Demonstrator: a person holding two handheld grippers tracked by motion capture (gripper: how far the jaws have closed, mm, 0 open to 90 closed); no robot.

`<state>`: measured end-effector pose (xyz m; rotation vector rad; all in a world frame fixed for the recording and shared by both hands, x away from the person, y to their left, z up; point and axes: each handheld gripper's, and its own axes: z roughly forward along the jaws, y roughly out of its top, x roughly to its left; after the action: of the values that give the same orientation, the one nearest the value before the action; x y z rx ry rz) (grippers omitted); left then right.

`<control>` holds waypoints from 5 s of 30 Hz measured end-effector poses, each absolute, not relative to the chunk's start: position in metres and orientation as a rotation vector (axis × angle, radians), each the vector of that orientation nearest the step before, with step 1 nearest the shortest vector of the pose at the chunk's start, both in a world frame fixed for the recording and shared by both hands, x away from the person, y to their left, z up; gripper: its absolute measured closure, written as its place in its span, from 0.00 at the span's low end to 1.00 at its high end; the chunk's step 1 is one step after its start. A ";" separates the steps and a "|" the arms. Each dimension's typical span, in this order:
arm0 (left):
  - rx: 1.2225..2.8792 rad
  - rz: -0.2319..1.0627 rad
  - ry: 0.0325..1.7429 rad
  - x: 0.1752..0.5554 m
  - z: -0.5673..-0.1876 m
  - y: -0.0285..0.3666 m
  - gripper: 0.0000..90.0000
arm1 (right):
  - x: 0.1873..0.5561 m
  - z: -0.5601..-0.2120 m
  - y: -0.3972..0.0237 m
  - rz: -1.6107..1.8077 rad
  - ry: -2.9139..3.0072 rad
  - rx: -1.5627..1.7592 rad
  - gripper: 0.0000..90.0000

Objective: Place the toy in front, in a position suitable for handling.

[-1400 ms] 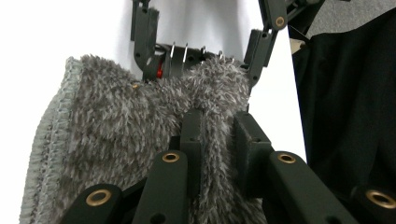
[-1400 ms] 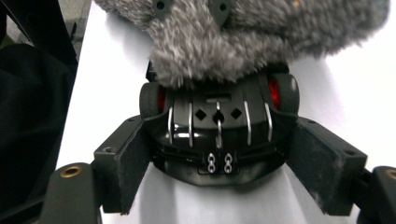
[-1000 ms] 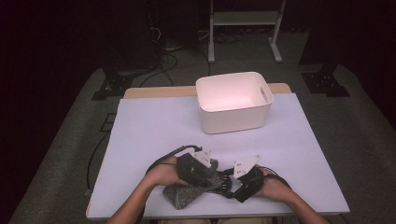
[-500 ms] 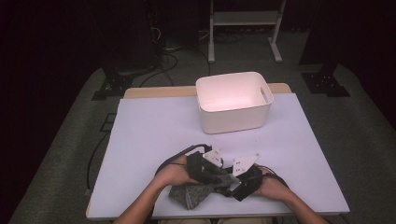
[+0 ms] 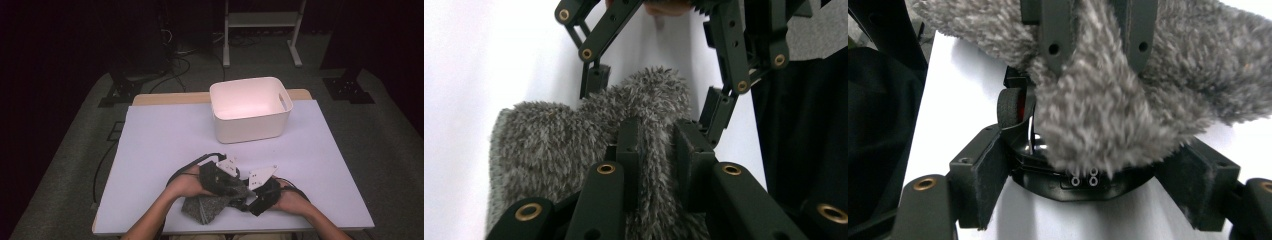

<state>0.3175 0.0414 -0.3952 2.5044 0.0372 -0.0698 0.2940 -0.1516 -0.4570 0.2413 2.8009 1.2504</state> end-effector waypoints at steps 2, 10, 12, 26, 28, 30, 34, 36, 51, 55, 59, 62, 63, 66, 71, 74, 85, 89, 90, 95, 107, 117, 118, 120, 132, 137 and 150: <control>2.522 -0.063 0.042 0.318 -0.394 0.050 0.84 | 0.295 -0.457 -0.152 1.261 2.799 0.234 0.26; 2.535 -0.054 0.152 0.323 -0.399 0.091 0.84 | 0.298 -0.460 -0.153 1.250 2.821 0.216 0.26; 2.524 -0.061 0.161 0.323 -0.399 0.092 0.84 | 0.299 -0.460 -0.153 1.249 2.819 0.208 0.26; 2.528 -0.075 0.043 0.328 -0.396 0.044 0.84 | 0.298 -0.461 -0.151 1.228 2.819 0.214 0.26; 2.529 -0.083 0.049 0.329 -0.396 0.046 0.84 | 0.298 -0.461 -0.151 1.230 2.817 0.207 0.26; 2.525 -0.093 0.071 0.330 -0.397 0.051 0.83 | 0.298 -0.461 -0.151 1.237 2.817 0.211 0.26; 2.520 -0.092 0.118 0.328 -0.399 0.072 0.83 | 0.298 -0.461 -0.152 1.237 2.813 0.203 0.26; 2.523 -0.086 0.128 0.328 -0.399 0.077 0.83 | 0.298 -0.462 -0.152 1.239 2.814 0.206 0.26; 2.520 -0.064 0.258 0.323 -0.402 0.133 0.83 | 0.298 -0.462 -0.153 1.235 2.813 0.202 0.26; 2.500 -0.076 0.250 0.321 -0.402 0.133 0.83 | 0.298 -0.462 -0.152 1.223 2.816 0.199 0.26; 2.510 -0.088 0.202 0.320 -0.400 0.123 0.84 | 0.298 -0.463 -0.152 1.223 2.819 0.202 0.26; 2.510 -0.107 0.165 0.317 -0.400 0.109 0.83 | 0.298 -0.463 -0.152 1.220 2.818 0.199 0.26; 2.509 -0.110 0.144 0.316 -0.401 0.103 0.83 | 0.298 -0.463 -0.152 1.222 2.818 0.195 0.26; 2.518 -0.117 0.089 0.311 -0.401 0.087 0.83 | 0.298 -0.463 -0.152 1.224 2.815 0.190 0.26; 2.528 -0.145 0.055 0.309 -0.401 0.082 0.83 | 0.297 -0.463 -0.152 1.222 2.814 0.191 0.26; 2.516 -0.153 0.076 0.310 -0.402 0.090 0.83 | 0.297 -0.464 -0.153 1.230 2.812 0.196 0.26; 2.518 -0.106 0.222 0.317 -0.401 0.140 0.83 | 0.298 -0.464 -0.153 1.231 2.815 0.197 0.26; 2.511 -0.084 0.272 0.322 -0.401 0.153 0.83 | 0.298 -0.464 -0.153 1.232 2.818 0.195 0.26; 2.505 -0.075 0.279 0.324 -0.401 0.154 0.83 | 0.298 -0.464 -0.153 1.232 2.818 0.196 0.26; 2.497 -0.087 0.278 0.331 -0.401 0.147 0.83 | 0.298 -0.464 -0.152 1.227 2.819 0.195 0.26; 2.535 -0.143 0.026 0.323 -0.397 0.063 0.83 | 0.298 -0.463 -0.152 1.224 2.820 0.194 0.26; 2.539 -0.150 -0.034 0.324 -0.399 0.030 0.83 | 0.298 -0.464 -0.152 1.236 2.821 0.202 0.26; 2.539 -0.150 -0.034 0.324 -0.399 0.030 0.83 | 0.298 -0.464 -0.152 1.236 2.821 0.202 0.26; 2.540 -0.152 -0.035 0.325 -0.398 0.034 0.83 | 0.298 -0.464 -0.152 1.239 2.821 0.203 0.26; 2.519 -0.157 0.093 0.323 -0.399 0.084 0.82 | 0.301 -0.463 -0.153 1.259 2.845 0.259 0.26; 2.514 -0.175 0.081 0.320 -0.403 0.081 0.82 | 0.301 -0.460 -0.152 1.243 2.864 0.304 0.23; 2.526 -0.168 0.065 0.315 -0.404 0.078 0.82 | 0.304 -0.442 -0.163 1.334 2.872 0.444 0.23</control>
<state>0.3151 0.0781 -0.4035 2.5261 0.0648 -0.1678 0.3044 -0.1634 -0.4421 0.4445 2.8723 1.3339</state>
